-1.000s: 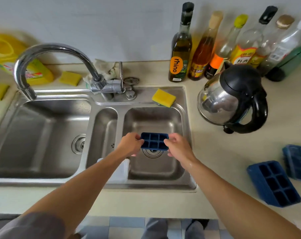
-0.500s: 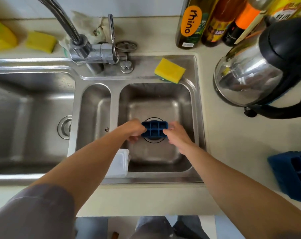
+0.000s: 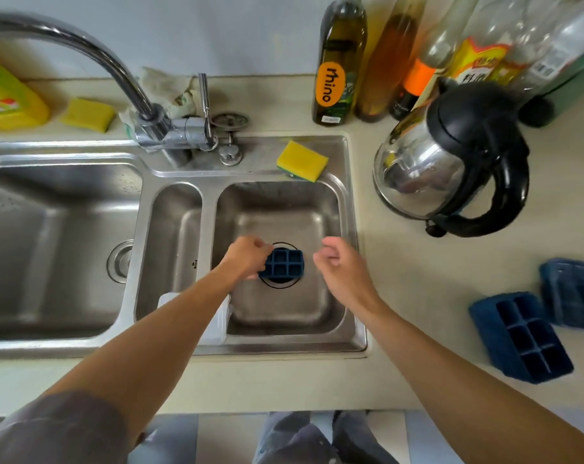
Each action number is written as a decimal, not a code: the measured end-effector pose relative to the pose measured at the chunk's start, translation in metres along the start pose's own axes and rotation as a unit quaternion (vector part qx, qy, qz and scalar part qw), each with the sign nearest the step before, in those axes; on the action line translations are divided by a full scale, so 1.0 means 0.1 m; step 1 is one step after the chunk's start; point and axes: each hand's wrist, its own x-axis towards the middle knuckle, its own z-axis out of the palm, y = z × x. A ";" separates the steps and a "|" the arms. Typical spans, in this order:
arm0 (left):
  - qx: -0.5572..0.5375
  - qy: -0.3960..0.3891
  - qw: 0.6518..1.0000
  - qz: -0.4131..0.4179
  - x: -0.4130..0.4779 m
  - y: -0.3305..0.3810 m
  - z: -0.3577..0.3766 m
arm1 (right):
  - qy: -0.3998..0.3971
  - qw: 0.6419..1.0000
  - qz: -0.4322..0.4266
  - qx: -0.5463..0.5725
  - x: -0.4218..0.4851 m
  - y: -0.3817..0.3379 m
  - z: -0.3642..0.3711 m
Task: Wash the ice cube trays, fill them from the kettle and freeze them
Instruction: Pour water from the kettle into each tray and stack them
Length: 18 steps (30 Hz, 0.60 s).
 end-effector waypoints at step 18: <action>-0.147 0.034 0.979 0.136 -1.23 0.64 0.63 | 0.332 0.928 -0.124 0.119 -0.32 -0.44 -2.03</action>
